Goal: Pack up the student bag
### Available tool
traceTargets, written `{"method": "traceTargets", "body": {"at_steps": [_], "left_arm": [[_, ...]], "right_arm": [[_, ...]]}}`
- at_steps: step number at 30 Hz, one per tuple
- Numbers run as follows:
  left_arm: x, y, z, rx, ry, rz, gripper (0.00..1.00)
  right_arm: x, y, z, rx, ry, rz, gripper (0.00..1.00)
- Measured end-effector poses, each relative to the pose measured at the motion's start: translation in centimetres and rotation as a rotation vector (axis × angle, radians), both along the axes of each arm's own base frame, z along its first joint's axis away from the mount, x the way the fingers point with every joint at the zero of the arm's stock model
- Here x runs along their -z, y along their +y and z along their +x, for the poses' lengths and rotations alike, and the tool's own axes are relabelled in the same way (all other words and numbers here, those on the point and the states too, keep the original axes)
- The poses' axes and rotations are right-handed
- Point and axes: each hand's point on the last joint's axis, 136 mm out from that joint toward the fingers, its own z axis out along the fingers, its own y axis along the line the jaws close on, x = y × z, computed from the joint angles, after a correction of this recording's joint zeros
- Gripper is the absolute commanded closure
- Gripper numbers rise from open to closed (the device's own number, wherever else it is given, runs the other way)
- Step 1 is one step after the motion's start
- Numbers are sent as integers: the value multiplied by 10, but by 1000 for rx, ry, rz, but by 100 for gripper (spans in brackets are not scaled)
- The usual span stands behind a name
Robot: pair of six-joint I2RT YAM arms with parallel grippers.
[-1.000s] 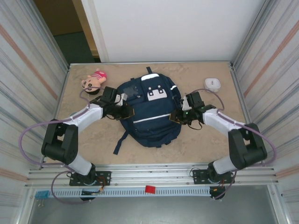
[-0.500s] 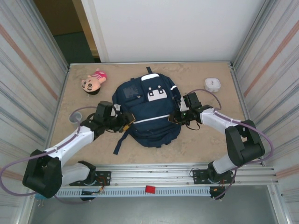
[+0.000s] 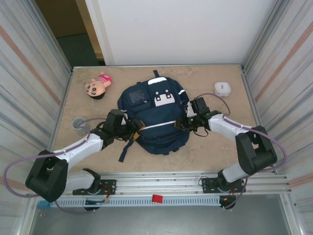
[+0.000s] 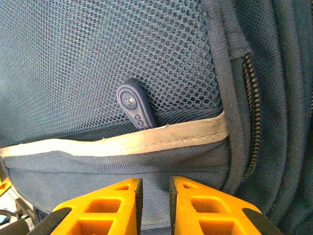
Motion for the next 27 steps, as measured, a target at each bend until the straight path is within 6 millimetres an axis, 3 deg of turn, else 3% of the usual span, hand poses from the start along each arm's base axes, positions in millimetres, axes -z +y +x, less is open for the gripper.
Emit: {"method": "traceTargets", "body": {"at_steps": [8, 10, 13, 15, 18, 21, 27], "left_arm": [[11, -3, -1, 4, 19, 23, 49], [14, -5, -1, 5, 23, 29, 58], [18, -8, 1, -3, 35, 22, 86], [18, -10, 3, -14, 40, 9, 99], [10, -13, 5, -39, 44, -27, 100], [-2, -14, 5, -64, 39, -62, 100], [-17, -14, 7, -101, 33, -112, 100]], "right_arm": [[-3, 3, -2, -9, -10, 1, 76], [-5, 3, -2, -10, -14, 3, 74], [-9, 4, -2, -11, -26, 8, 72], [-15, 4, -1, -10, -45, 10, 68], [-31, 4, -6, -15, -98, -10, 61], [-60, 8, -15, -38, -202, -37, 57], [-117, 25, -48, -97, -394, 1, 52]]}}
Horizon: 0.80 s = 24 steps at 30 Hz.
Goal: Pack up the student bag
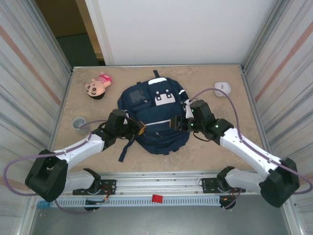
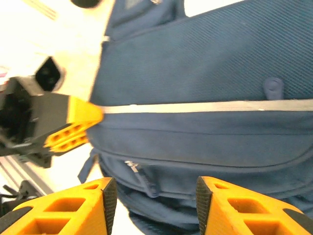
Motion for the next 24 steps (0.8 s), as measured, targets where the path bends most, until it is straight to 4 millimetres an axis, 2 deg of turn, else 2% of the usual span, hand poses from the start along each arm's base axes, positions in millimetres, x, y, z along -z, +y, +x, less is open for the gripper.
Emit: {"method": "traceTargets", "body": {"at_steps": [3, 7, 15, 19, 22, 24], "left_arm": [[0, 0, 0, -12, 14, -11, 100], [-2, -1, 1, -17, 20, -20, 100], [-6, -2, 3, -21, 17, -30, 100], [-6, -2, 3, -21, 17, -30, 100], [-6, -2, 3, -21, 16, -30, 100], [-6, -2, 3, -21, 16, -30, 100]], "right_arm": [[-2, 13, -16, -43, -29, -2, 51], [21, 30, -31, -100, -4, -54, 49], [72, 46, -27, -123, 51, -193, 49], [83, 57, -19, -141, 57, -240, 50], [87, 66, -12, -154, 53, -257, 58], [90, 68, -9, -157, 50, -270, 68]]}}
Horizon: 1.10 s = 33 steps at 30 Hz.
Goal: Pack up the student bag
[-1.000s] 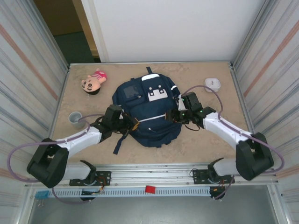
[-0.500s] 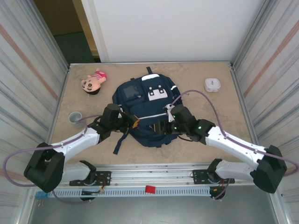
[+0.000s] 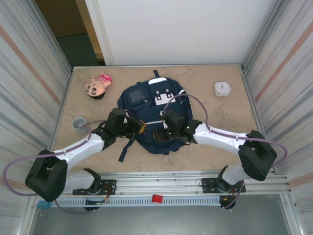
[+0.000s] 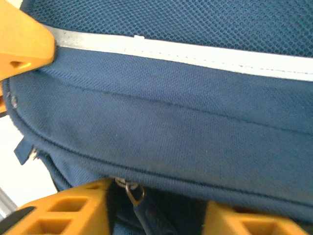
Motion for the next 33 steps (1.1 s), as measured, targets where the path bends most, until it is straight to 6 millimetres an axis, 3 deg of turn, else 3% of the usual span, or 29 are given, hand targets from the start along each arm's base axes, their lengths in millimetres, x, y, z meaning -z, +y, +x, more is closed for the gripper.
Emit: {"method": "traceTargets", "body": {"at_steps": [4, 7, 10, 18, 23, 26, 29, 33], "left_arm": [[-3, -1, 1, 1, -3, 0, 100], [-5, -1, 2, 6, -12, 3, 100], [-3, 1, 2, 12, -12, 14, 100], [-13, 24, 4, 5, -44, 22, 100], [-7, 42, 2, 6, -37, 41, 97], [-2, 53, 5, 12, -39, 66, 84], [7, 67, 10, 13, -39, 125, 54], [-6, 83, 22, 34, -128, 244, 39]], "right_arm": [[0, -4, 5, 13, -23, -37, 89], [-4, -6, 8, 22, -41, -49, 95], [-7, -16, 10, 43, -42, -59, 98], [-9, -72, 19, 148, -23, -52, 100], [-11, -66, 10, 108, -9, -23, 100], [-13, -52, -2, 60, -16, -16, 100], [-18, -35, -12, 29, -32, 14, 100], [-22, -23, -19, 16, -33, 44, 100]]}}
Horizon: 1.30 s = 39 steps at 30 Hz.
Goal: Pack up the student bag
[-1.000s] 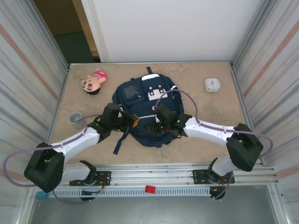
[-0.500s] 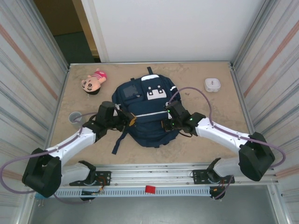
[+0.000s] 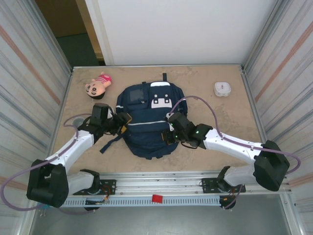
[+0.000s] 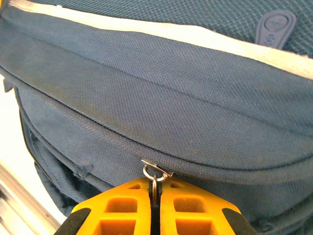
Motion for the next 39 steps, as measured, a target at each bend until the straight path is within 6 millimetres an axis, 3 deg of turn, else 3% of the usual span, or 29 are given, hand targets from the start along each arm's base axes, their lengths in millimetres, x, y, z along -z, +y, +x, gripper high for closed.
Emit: {"method": "traceTargets", "body": {"at_steps": [4, 8, 12, 14, 17, 22, 27, 31, 34, 39], "left_arm": [[-35, 10, 1, 87, -210, 141, 33], [-84, 16, -4, 251, -541, 339, 32], [-115, 6, -10, 474, -818, 533, 30], [-118, -7, -14, 615, -929, 598, 31], [-108, -40, -29, 883, -1081, 667, 30], [-61, -94, -62, 1296, -1208, 682, 30], [-12, -110, -60, 1483, -1158, 677, 30], [8, -119, -56, 1548, -1149, 676, 33], [10, -124, -51, 1553, -1178, 685, 40], [10, -129, -42, 1542, -1218, 707, 70]], "right_arm": [[1, 2, 2, 11, 4, 10, 100], [0, 2, 3, 16, 4, 15, 100], [0, 1, 5, 18, 15, 27, 100], [-2, 1, 7, 20, 17, 38, 100], [-3, 1, 9, 19, 24, 53, 100], [-4, 2, 10, 16, 30, 65, 100], [-6, 2, 13, 19, 30, 82, 100], [-7, 3, 13, 16, 35, 92, 100], [-7, 2, 14, 18, 38, 96, 100], [-6, 2, 14, 18, 38, 96, 100]]}}
